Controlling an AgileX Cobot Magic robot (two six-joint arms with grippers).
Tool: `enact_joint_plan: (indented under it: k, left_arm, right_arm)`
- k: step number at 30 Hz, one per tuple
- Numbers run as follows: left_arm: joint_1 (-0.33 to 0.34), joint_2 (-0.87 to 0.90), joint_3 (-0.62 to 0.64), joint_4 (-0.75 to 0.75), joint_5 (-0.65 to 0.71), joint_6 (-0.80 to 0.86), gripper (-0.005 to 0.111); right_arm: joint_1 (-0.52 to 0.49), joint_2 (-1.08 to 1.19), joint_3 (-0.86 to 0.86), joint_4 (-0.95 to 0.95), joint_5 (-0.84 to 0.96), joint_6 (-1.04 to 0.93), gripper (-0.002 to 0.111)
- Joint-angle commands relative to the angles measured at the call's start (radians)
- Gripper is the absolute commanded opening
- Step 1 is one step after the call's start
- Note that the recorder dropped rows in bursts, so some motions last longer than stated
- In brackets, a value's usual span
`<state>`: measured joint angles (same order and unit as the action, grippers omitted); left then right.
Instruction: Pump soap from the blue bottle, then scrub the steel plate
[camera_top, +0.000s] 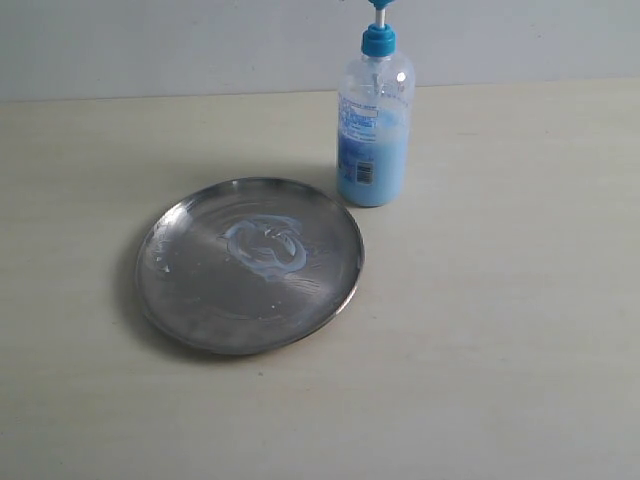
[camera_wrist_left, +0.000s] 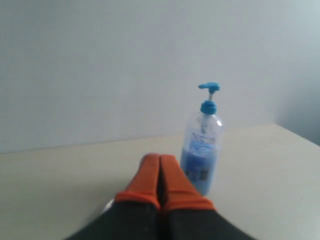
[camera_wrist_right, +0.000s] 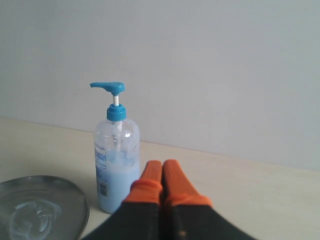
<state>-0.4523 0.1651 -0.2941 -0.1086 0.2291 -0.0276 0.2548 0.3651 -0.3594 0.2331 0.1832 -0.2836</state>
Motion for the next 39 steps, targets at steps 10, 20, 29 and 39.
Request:
enact_joint_plan:
  k: [10, 20, 29, 39]
  left_arm:
    - [0.206, -0.165, 0.271, 0.049, -0.157, -0.003, 0.001]
    - [0.284, -0.165, 0.294, 0.109, -0.048, -0.052, 0.001]
    - [0.302, -0.165, 0.294, 0.177, 0.092, -0.076, 0.001]
    - [0.302, -0.165, 0.294, 0.177, 0.097, -0.109, 0.001]
  right_arm:
    - [0.001, -0.004, 0.003, 0.001, 0.001, -0.003, 0.000]
    - [0.001, -0.004, 0.003, 0.001, 0.001, -0.001, 0.000]
    - [0.001, -0.004, 0.003, 0.003, 0.001, -0.001, 0.000]
    - [0.001, -0.004, 0.003, 0.003, 0.001, -0.001, 0.000]
